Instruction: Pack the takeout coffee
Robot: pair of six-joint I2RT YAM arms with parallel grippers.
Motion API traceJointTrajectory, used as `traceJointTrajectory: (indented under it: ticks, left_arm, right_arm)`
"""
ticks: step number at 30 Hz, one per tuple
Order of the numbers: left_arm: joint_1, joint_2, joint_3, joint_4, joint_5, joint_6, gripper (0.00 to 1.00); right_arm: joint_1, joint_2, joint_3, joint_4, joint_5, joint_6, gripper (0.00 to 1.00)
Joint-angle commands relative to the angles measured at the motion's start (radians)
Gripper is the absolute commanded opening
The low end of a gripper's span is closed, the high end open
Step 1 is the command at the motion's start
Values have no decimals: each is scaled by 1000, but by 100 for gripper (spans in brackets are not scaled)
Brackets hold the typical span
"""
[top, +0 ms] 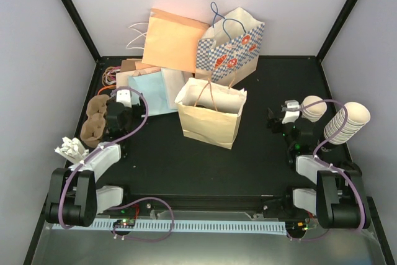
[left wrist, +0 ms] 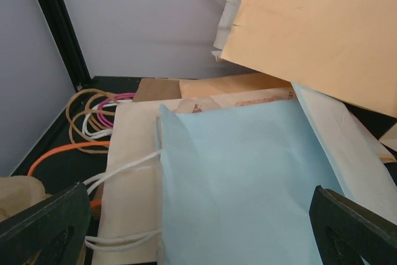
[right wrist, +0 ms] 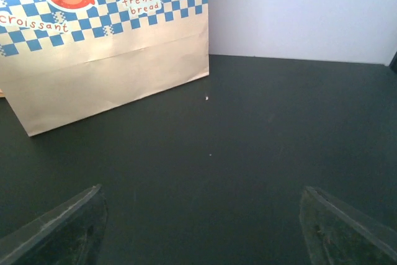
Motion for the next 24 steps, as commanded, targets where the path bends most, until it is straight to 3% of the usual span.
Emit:
traceJointTrajectory:
  ticks: [1,8,13,24]
  left_arm:
    - [10,-4,-20,64,-19,45,99]
    - [8,48,-116,263,41,98,99]
    - [9,155,-153,419,60,118,99]
    - [19,205,-142,435,59,110,99]
  right_arm:
    - [-4,31,51,106,-5,-8,88]
    - [-6,112,149,15,25,-21,100]
    - [-29,188,124,158,44,-6,100]
    - [-34,197,115,171,57,-3,100]
